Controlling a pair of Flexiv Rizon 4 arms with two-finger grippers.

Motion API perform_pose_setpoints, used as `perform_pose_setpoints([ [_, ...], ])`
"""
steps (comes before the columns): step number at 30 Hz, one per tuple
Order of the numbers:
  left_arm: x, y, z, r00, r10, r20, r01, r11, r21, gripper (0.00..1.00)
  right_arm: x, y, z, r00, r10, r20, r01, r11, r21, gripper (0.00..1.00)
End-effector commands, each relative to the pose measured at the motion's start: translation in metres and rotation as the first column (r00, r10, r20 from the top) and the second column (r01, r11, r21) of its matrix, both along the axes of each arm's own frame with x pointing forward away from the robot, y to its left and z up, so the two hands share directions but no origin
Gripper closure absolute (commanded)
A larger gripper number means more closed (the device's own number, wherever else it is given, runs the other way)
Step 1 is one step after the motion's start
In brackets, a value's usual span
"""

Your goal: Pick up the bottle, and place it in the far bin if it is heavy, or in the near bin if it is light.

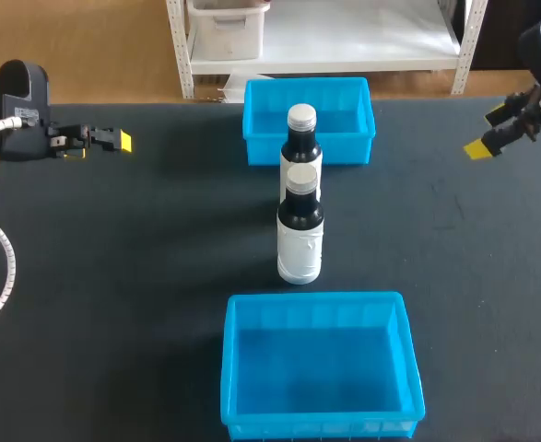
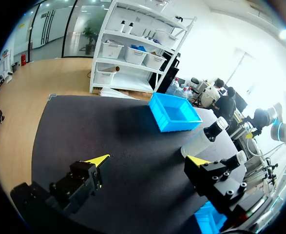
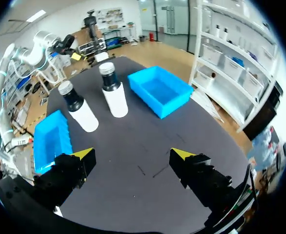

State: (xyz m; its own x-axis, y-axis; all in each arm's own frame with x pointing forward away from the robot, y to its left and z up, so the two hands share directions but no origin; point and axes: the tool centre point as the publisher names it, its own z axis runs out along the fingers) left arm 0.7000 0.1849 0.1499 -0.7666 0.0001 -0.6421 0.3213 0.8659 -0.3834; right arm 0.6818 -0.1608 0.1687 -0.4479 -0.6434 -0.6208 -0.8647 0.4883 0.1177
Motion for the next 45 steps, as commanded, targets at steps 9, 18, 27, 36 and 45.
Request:
perform_pose_setpoints([
  [9,0.0,0.0,0.0,1.0,0.0,0.0,0.0,1.0,0.0,0.0,-0.028,0.055,-0.01,0.907,0.398,0.134,-0.416,0.895,0.159,0.0],
  [18,0.0,0.0,0.0,1.0,0.0,0.0,0.0,1.0,0.0,0.0,-0.053,0.106,-0.015,0.914,0.374,0.156,-0.395,0.909,0.136,0.0],
  [27,0.0,0.0,0.0,1.0,0.0,0.0,0.0,1.0,0.0,0.0,-0.064,0.148,-0.022,0.91,0.384,0.155,-0.409,0.893,0.188,0.0],
  [36,0.0,0.0,0.0,1.0,0.0,0.0,0.0,1.0,0.0,0.0,-0.06,0.181,-0.032,0.895,0.418,0.154,-0.443,0.868,0.222,0.0],
  [45,0.0,0.0,0.0,1.0,0.0,0.0,0.0,1.0,0.0,0.0,-0.062,0.21,-0.039,0.898,0.419,0.135,-0.44,0.866,0.238,0.0],
])
